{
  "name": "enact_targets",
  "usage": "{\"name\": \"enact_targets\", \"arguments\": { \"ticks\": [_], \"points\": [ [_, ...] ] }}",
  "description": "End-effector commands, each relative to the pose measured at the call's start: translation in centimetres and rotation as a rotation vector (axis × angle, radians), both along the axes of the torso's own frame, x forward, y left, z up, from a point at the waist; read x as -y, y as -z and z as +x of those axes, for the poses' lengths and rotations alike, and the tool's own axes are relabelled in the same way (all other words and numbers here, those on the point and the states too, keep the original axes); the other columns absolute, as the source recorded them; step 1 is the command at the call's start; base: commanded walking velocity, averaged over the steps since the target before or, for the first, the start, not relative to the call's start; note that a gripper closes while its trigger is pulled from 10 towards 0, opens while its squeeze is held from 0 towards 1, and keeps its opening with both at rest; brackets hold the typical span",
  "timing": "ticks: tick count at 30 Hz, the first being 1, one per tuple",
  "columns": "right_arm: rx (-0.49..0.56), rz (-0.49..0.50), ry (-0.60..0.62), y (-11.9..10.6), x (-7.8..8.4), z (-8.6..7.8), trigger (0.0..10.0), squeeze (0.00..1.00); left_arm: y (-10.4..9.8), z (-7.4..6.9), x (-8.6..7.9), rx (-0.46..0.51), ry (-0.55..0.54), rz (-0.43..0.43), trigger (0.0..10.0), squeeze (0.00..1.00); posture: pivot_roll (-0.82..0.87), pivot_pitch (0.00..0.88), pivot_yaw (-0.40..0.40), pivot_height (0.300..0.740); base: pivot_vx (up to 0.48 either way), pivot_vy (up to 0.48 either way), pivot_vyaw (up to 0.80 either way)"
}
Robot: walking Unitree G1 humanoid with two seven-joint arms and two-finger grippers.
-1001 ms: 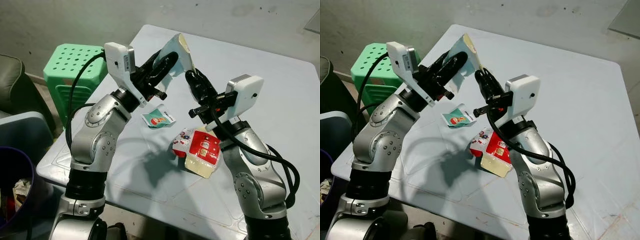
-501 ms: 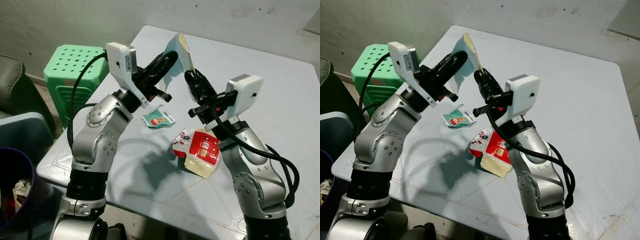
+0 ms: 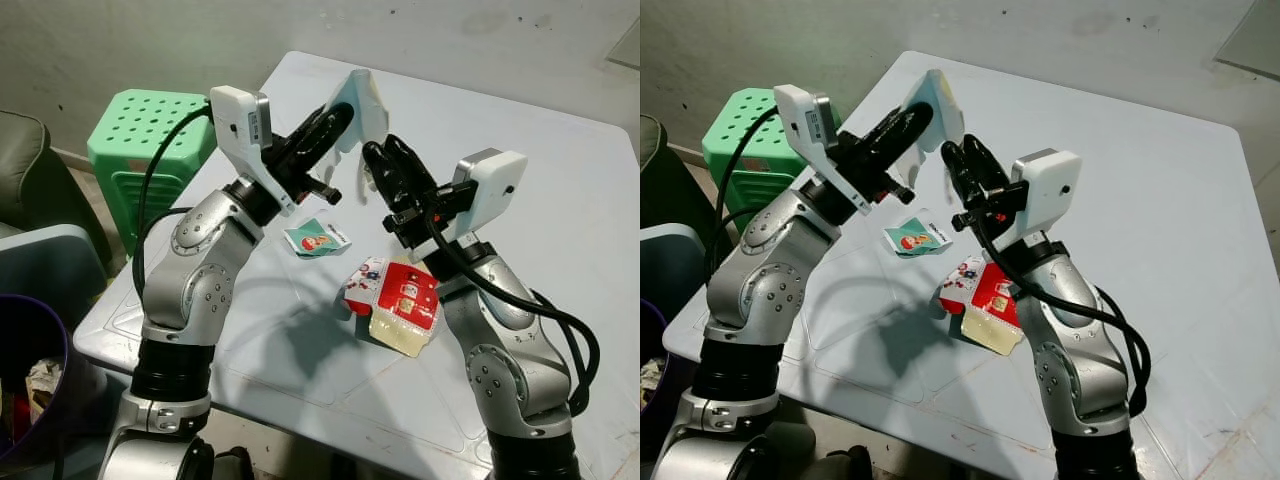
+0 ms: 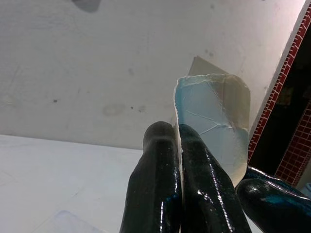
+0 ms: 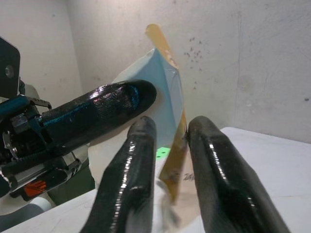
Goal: Picking trash to rubbish bin
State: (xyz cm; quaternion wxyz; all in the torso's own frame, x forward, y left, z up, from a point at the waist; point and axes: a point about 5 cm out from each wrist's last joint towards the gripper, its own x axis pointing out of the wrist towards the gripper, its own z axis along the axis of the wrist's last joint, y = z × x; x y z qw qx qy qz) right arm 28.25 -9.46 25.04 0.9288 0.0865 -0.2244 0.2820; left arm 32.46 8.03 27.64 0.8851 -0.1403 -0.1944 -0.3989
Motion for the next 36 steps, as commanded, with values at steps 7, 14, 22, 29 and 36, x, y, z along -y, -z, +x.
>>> {"name": "enact_targets", "arguments": {
  "ticks": [7,14,22,29,36],
  "points": [
    [-0.009,0.013,0.057,0.3,1.3,0.2,10.0,1.0,-0.1,-0.1,-1.0,0.007,-0.049,-0.003,0.0,0.0,-0.08,0.157,-0.081,0.74,0.0,0.0,0.0],
    [-0.037,0.011,0.163,1.2,3.0,0.6,10.0,1.0,0.7,0.2,-3.5,-0.021,-0.188,0.003,0.0,0.0,-0.07,0.159,-0.077,0.74,0.0,0.0,0.0],
    [-0.083,-0.015,0.294,2.6,5.0,0.7,10.0,1.0,2.5,0.0,-5.8,-0.036,-0.377,0.163,10.0,0.0,-0.05,0.161,-0.071,0.74,0.0,0.0,0.0],
    [-0.132,-0.034,0.389,4.1,6.3,0.4,10.0,1.0,4.1,-0.5,-7.1,-0.101,-0.514,0.17,10.0,0.0,-0.05,0.149,-0.067,0.74,0.0,0.0,0.0],
    [-0.216,-0.074,0.5,5.9,7.6,0.1,10.0,1.0,6.1,-1.0,-7.9,-0.183,-0.619,0.179,10.0,0.0,-0.05,0.141,-0.062,0.74,0.0,0.0,0.0]
  ]
}}
